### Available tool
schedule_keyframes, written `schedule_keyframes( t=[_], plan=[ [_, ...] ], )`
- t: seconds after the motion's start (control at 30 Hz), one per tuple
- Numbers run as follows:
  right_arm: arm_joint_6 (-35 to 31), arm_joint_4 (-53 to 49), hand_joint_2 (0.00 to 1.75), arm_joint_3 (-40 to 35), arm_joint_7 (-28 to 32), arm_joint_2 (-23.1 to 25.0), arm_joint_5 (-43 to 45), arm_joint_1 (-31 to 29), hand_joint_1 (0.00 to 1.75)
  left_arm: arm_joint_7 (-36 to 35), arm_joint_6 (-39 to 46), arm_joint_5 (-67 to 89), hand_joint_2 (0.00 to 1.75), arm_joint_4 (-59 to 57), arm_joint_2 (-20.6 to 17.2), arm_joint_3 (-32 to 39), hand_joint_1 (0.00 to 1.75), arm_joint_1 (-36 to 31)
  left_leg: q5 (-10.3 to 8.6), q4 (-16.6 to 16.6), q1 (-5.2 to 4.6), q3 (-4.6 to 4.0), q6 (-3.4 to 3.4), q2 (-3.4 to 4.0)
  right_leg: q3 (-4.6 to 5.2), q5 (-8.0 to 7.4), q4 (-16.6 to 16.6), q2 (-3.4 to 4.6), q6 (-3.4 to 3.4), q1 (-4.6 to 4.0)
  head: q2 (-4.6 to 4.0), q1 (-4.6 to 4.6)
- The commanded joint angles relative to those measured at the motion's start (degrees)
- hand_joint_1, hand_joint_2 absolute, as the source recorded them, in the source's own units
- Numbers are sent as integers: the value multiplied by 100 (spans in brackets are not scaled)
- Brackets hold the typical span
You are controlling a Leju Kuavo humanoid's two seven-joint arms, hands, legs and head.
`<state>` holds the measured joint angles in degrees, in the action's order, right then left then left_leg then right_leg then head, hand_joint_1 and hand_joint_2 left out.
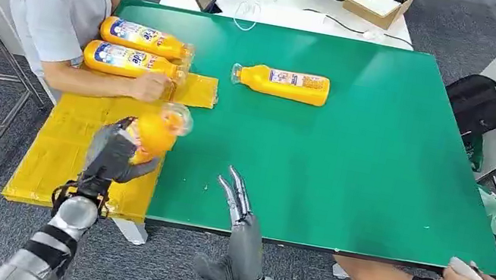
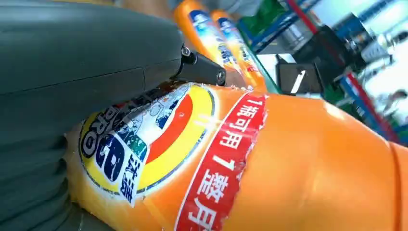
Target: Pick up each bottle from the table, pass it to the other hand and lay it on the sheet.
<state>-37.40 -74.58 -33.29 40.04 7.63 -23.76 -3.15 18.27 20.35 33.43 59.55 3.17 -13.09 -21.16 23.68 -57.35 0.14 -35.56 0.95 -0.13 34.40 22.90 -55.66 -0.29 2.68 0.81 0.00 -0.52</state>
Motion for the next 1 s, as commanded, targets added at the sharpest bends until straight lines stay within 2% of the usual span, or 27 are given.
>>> schedule_keyframes(
  t=[0.03,0.13,0.2,0.27,0.33,0.43,0.5,0.63,0.67,0.7,0.73,0.9,1.0],
  plan=[
    [174,-32,0,46,-4,-152,116,-139,0,-207,-106,815,175,-1855,-183,-439,175,-1196,11,-2,5,29,-7,-13,-34,15,-2,-12,-12,-6,0,4],
    [218,-27,0,47,-4,-148,142,-125,0,-238,-113,914,175,-1919,-195,-490,175,-1217,7,1,3,17,-4,-1,-21,7,1,1,-7,-4,0,2],
    [411,-47,0,141,-4,-122,247,-50,0,-544,-278,1384,175,-2490,-163,-684,175,-1604,13,-2,4,26,-6,-5,-31,14,-4,-4,-11,-5,0,0],
    [1040,-120,0,566,-4,33,787,99,0,-895,-383,1774,175,-3145,-89,-768,175,-1993,11,-6,8,26,-7,-24,-37,19,-4,-24,-13,-9,0,2],
    [1059,-103,0,909,-4,134,704,168,0,-1012,-307,2382,175,-3537,-96,-1050,175,-2208,6,-6,6,19,-6,-27,-28,15,-5,-26,-12,-7,0,2],
    [1202,-82,0,1124,-4,179,770,210,0,-1204,-335,2823,175,-3753,-138,-1267,175,-2241,11,-9,4,23,-6,-12,-27,15,-9,-11,-13,-5,0,0],
    [1337,-45,0,1329,-4,257,856,228,0,-1207,-936,2890,175,-3936,-134,-1305,175,-2272,11,-5,6,23,-5,-7,-27,11,-2,-5,-11,-7,0,0],
    [1432,-4,0,1536,-4,321,967,262,0,-1250,-1266,3055,175,-3983,-112,-1424,175,-2347,12,-2,5,25,-6,-6,-30,13,-2,-5,-11,-5,0,2],
    [1464,0,0,1562,-4,334,985,261,0,-1299,-1408,3062,175,-4001,-107,-1420,140,-2377,17,-5,6,31,-6,-4,-36,17,-3,-3,-12,-7,0,2],
    [1453,-7,0,1591,-4,359,1031,256,0,-1344,-1497,2993,175,-4017,-86,-1346,28,-2391,7,1,1,19,-4,-7,-24,9,0,-7,-8,-2,0,2],
    [1454,-5,0,1602,-4,373,1054,248,0,-1344,-1525,2982,175,-4017,-79,-1335,0,-2392,13,-1,4,32,-6,-9,-40,15,-1,-7,-12,-5,0,4],
    [1373,55,0,1541,-4,399,1208,161,0,-910,-1883,2427,175,-3928,-73,-897,0,-2378,12,-3,2,32,-7,5,-33,9,-6,9,-13,-3,0,2],
    [1235,28,0,1525,-4,342,1245,207,0,-540,-1694,2198,175,-3638,-39,-771,0,-2338,8,2,3,29,-5,1,-31,5,1,5,-9,-4,0,2]
  ],
)
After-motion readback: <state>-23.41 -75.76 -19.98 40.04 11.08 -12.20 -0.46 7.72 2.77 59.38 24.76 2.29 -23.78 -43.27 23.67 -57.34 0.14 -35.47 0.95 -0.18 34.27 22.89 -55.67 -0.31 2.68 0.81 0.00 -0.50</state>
